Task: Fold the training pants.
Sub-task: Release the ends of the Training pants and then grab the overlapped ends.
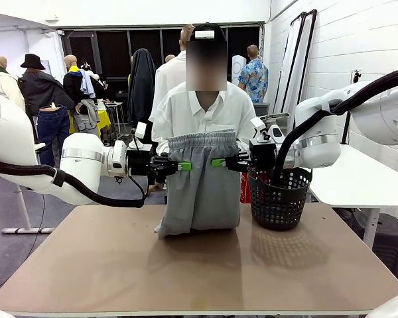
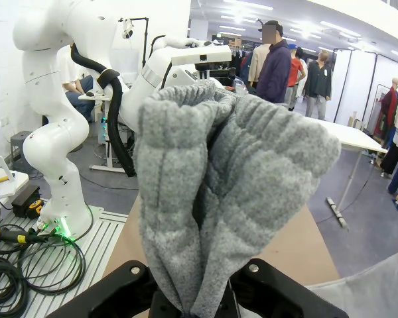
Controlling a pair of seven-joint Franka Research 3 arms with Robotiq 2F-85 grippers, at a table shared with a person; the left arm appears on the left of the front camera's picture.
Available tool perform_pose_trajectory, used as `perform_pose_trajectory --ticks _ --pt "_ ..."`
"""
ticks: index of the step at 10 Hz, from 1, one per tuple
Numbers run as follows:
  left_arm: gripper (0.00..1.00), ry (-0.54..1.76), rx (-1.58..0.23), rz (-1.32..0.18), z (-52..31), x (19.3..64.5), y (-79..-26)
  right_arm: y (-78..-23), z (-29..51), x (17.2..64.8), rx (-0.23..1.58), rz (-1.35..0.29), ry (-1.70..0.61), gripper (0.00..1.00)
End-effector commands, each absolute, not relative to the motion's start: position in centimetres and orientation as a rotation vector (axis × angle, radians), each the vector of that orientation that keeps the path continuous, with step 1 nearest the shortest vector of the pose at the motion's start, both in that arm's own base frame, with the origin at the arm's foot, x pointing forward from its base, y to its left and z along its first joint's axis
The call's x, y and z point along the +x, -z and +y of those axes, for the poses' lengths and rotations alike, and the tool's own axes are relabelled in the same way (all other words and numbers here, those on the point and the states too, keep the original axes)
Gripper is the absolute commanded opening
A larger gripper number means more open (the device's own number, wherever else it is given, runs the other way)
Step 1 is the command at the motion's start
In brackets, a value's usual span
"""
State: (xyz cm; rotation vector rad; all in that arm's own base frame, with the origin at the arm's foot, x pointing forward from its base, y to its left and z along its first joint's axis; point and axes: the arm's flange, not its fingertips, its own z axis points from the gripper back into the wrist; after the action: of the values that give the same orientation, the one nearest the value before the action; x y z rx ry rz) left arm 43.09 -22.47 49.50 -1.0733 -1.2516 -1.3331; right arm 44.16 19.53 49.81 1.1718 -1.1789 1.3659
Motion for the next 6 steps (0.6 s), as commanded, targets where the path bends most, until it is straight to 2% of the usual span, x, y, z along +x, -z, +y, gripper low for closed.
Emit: perform_pose_trajectory --ticks 1,6 --pt "0.00 1.316 -1.087 -1.262 -22.52 42.98 -49.68 -49.94 19.60 44.06 1.171 -1.184 -1.371 0.00" --pt "0.00 1.316 -1.087 -1.262 -22.52 42.98 -49.68 -49.94 19.60 44.06 1.171 -1.184 -1.371 0.00"
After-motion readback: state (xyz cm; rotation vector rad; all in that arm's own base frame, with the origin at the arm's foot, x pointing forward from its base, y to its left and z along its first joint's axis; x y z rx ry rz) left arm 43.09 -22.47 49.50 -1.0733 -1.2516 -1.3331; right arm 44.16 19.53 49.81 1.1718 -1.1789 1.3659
